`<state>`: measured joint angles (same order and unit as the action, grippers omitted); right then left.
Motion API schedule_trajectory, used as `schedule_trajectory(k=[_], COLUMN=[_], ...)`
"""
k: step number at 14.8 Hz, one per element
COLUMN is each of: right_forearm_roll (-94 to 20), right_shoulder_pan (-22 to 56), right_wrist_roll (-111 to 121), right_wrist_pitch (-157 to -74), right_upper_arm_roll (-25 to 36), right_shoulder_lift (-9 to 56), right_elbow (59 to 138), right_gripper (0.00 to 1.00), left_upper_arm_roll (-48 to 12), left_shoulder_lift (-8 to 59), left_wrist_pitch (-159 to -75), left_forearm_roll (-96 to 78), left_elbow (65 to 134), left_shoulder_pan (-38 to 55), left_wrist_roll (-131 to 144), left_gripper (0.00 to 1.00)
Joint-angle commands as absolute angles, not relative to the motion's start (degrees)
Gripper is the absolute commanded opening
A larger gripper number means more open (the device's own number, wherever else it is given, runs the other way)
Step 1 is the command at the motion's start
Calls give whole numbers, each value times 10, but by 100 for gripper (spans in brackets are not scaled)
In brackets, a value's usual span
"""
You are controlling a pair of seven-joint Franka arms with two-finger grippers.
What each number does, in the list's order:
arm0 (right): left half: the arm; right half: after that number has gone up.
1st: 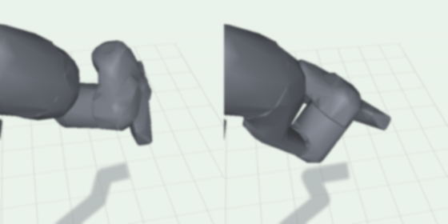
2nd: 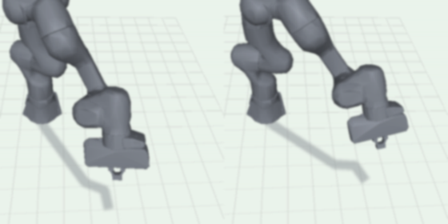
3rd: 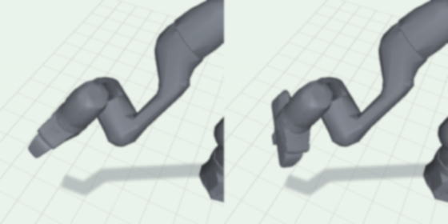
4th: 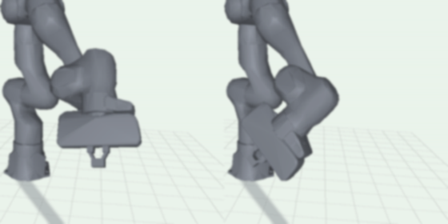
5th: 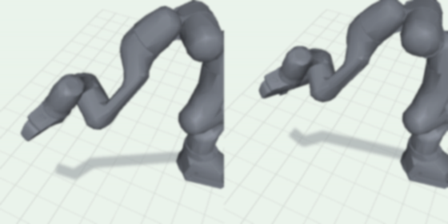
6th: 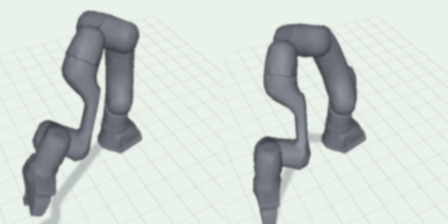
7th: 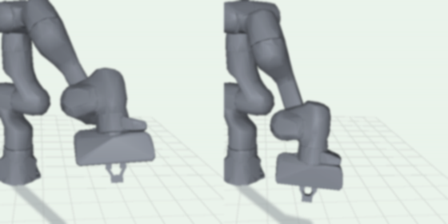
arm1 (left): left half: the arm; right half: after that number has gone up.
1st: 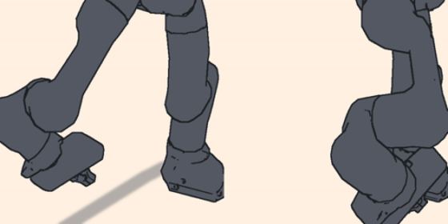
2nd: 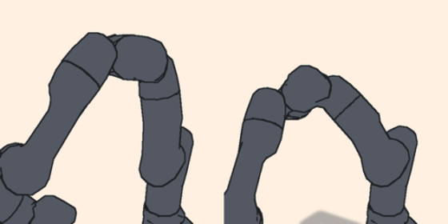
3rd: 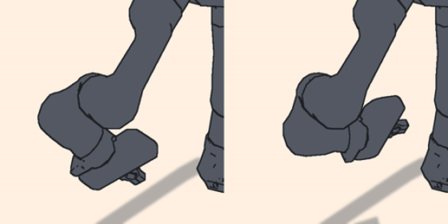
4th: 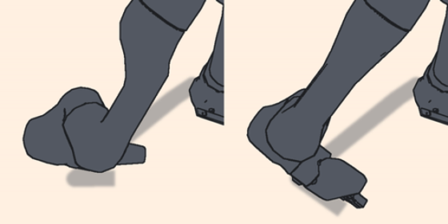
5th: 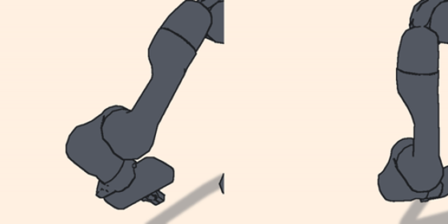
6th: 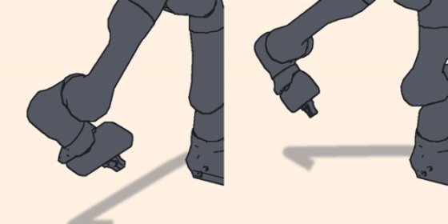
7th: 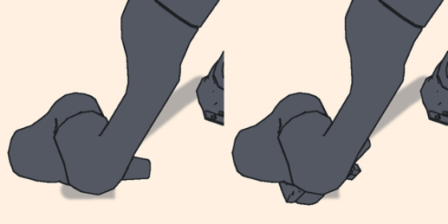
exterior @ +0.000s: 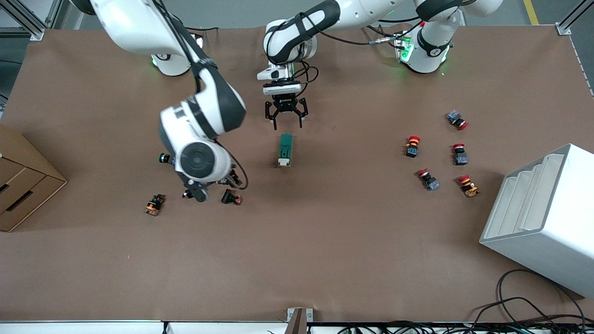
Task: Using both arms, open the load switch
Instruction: 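Reach the right gripper over the white lever while the left gripper holds the switch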
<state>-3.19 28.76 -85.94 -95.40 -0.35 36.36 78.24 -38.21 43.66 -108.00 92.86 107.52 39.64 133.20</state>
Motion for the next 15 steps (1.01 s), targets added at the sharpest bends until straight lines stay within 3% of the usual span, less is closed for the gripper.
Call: schedule_trajectory(k=[1,6,15], right_forearm_roll=[-36,-96,-173], right_shoulder_pan=[312,341,373], right_wrist_roll=[-983,-1083,-1123], right_wrist_pitch=[-984,-1044,-1044], right_upper_arm_roll=[-1,-5,-5], right_shoulder_lift=[412,472,481], right_elbow=[759,759,761], right_gripper=[100,100,100], left_upper_arm_roll=[-321,-278,-272], left_shoulder_lift=[442,468,509], left_wrist_pitch=[-1076,-1076,-1056], left_forearm_roll=[946,1005,1068], left_elbow=[1066,1062,1045], left_shoulder_pan=[461,495,495], left_wrist_roll=[1367,1426,1449], left_gripper=[99,99,99])
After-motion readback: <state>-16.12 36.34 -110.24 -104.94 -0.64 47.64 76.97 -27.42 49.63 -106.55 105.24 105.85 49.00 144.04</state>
